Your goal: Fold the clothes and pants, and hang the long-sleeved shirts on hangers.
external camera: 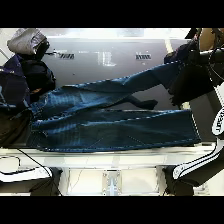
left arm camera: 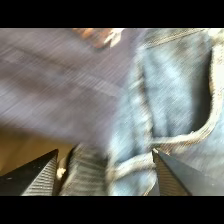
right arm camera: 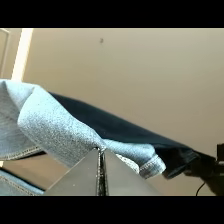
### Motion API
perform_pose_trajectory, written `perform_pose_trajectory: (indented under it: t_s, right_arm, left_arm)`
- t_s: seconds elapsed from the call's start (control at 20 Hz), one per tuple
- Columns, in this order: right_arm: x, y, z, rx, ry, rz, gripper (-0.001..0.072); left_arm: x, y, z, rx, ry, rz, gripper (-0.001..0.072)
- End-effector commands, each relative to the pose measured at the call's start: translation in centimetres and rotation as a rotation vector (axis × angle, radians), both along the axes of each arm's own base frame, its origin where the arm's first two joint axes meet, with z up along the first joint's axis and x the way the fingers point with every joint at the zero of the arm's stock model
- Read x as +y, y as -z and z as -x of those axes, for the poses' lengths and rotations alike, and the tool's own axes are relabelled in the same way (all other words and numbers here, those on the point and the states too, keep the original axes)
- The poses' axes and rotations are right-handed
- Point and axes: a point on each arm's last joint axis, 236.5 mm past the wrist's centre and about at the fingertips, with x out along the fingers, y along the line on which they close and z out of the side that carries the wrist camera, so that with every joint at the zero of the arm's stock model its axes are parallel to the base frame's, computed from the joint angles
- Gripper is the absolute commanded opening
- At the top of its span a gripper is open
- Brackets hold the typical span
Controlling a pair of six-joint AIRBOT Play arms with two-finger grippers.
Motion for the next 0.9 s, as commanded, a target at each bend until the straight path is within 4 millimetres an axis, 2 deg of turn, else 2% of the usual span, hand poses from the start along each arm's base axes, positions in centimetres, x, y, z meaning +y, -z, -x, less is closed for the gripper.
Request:
perform_pose_trajectory:
  t_s: [0.0, 0.1, 0.2, 0.25, 0.3, 0.35, 0.4, 0.5, 0.7, 0.75, 0.85]
  right_arm:
    - [0.5, 0.5, 1.0, 0.044, -0.017, -0.015, 0.0033]
    - [0.3, 1.0, 1.7, 0.078, -0.023, -0.004, 0.0034]
    - [-0.3, 1.6, 2.2, 0.109, -0.014, 0.026, 0.0033]
    - [-0.6, 1.8, 2.4, 0.12, -0.013, 0.042, 0.0033]
    - [-0.8, 1.9, 2.6, 0.128, -0.01, 0.056, 0.0033]
    - [-1.2, 1.9, 3.1, 0.141, -0.001, 0.075, 0.0033]
    - [-1.7, 1.6, 3.6, 0.151, 0.005, 0.088, 0.0033]
    - [-3.8, 0.7, 5.2, 0.17, 0.051, 0.123, 0.0033]
    - [-9.6, -3.2, 8.0, 0.125, 0.238, 0.152, 0.0033]
    - [-10.3, -3.7, 8.4, 0.115, 0.259, 0.154, 0.0033]
    - [-10.4, -3.8, 8.2, 0.104, 0.261, 0.16, 0.0033]
  left_arm:
    - [-2.6, 2.3, -2.7, -0.03, 0.064, 0.026, 0.063]
    - [-3.4, 3.1, -4.0, -0.047, 0.094, -0.003, 0.0627]
    - [-3.7, 3.5, -4.5, -0.05, 0.08, -0.002, 0.057]
    - [-3.8, 3.6, -4.5, -0.046, 0.075, 0.003, 0.0509]
    - [-3.8, 3.6, -4.5, -0.048, 0.074, 0.003, 0.0371]
    - [-3.8, 3.5, -4.5, -0.049, 0.075, 0.002, 0.0112]
    - [-3.8, 3.5, -4.5, -0.05, 0.075, 0.003, 0.0024]
    - [-4.0, 3.0, -4.7, -0.061, 0.074, 0.006, 0.0025]
    - [-3.3, 0.9, -4.9, -0.1, 0.072, -0.027, 0.0025]
    - [-3.1, 0.2, -4.9, -0.112, 0.069, -0.037, 0.0025]
    - [-2.8, -1.0, -4.9, -0.136, 0.063, -0.051, 0.0025]
